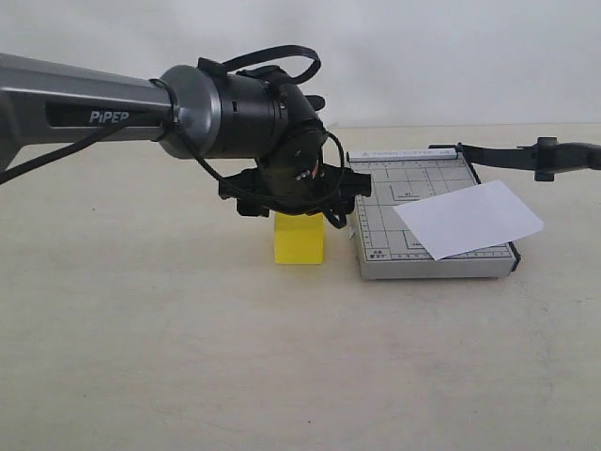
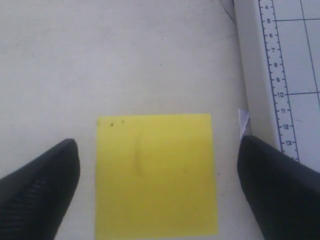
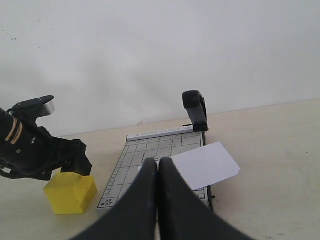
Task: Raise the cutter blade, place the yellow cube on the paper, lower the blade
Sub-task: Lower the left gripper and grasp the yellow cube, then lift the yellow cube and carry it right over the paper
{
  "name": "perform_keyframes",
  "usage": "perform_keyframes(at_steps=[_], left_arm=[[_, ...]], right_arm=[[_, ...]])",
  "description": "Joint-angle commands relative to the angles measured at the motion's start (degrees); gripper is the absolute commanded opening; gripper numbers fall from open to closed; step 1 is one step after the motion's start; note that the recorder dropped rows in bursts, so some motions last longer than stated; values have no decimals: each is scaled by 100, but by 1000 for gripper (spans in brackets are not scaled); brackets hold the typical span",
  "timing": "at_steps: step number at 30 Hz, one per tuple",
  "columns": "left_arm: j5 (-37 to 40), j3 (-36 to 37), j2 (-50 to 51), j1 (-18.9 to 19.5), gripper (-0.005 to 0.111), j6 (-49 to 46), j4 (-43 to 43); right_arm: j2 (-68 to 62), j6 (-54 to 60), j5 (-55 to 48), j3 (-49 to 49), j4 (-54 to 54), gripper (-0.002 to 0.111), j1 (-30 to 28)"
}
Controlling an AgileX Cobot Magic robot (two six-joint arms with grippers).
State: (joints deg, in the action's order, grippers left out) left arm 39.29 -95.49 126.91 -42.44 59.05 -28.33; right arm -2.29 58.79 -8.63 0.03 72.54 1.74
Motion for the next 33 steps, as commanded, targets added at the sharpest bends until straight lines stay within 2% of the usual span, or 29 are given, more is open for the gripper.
perform_keyframes(at_steps=[1,7,33], left_arm=[[-49,-14,-80,4,81,-111,27],[-63,-12,-59,4,81,-368,37],[-6,-12,237,68,81,-368,-210]], right_arm=[[48,18,-19,-3,-2,0,7],[48,18,-19,-3,-2,0,7],[48,18,-19,-3,-2,0,7]])
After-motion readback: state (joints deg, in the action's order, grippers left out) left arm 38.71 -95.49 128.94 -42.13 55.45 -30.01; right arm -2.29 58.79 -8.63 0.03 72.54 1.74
